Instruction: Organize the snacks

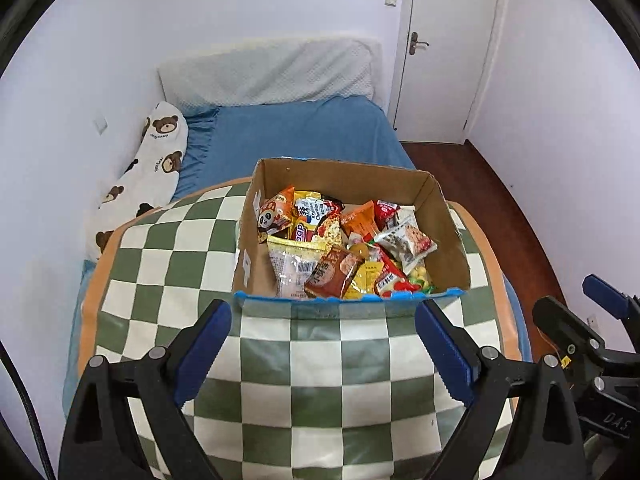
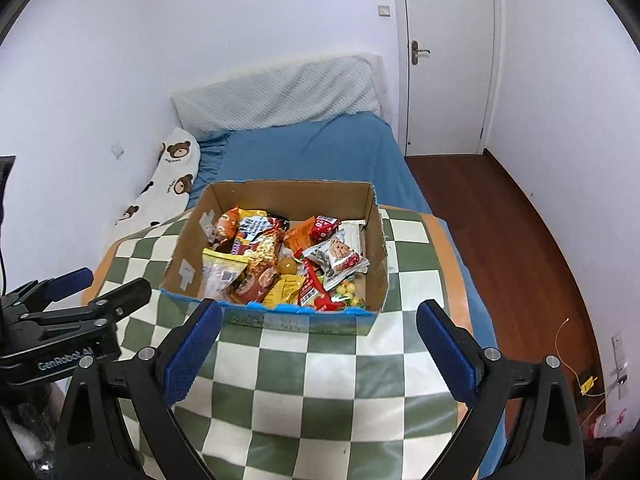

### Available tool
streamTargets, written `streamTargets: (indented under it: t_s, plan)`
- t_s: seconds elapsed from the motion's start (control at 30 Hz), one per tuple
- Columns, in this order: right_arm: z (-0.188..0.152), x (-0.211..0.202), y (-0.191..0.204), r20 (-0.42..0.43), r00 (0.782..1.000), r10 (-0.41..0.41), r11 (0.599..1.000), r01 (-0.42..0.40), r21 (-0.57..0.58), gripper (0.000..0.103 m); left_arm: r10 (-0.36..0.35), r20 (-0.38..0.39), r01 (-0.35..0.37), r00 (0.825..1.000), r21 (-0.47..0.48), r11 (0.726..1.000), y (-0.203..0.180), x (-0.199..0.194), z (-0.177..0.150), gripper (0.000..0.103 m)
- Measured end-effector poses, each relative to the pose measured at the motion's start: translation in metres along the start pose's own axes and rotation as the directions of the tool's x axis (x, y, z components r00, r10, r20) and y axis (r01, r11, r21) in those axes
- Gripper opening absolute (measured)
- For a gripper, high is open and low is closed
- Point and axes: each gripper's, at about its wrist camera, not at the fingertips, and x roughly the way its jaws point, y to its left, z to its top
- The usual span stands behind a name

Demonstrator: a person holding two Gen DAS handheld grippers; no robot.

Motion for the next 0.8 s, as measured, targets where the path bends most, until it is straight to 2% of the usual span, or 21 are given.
streamTargets:
  t_s: [0.4,0.67,0.8]
  plan:
    - [-0.010,-0.063,0.001,0.067,0.998,-0.008,1.000,0.009,-0.015,0.100,0.022,0.058,-0.022,0.998,-0.005,1.000,-0.007,-0.052,-0.023,0.094]
    - [-0.011,-0.077,0.008,0.088,0.996,0.005,1.000,-0.003,-0.030,0.100,0.034,0.098,-0.033,0.995,-0.020,0.999,-0.006,-0.073,-0.024,0.094]
    - [-0.009,-0.078,0.008,0.096,0.995,0.004,0.999,0.000,-0.039,0.101,0.035,0.103,-0.032,0.994,-0.032,0.999,-0.004,-0.071,-0.021,0.094]
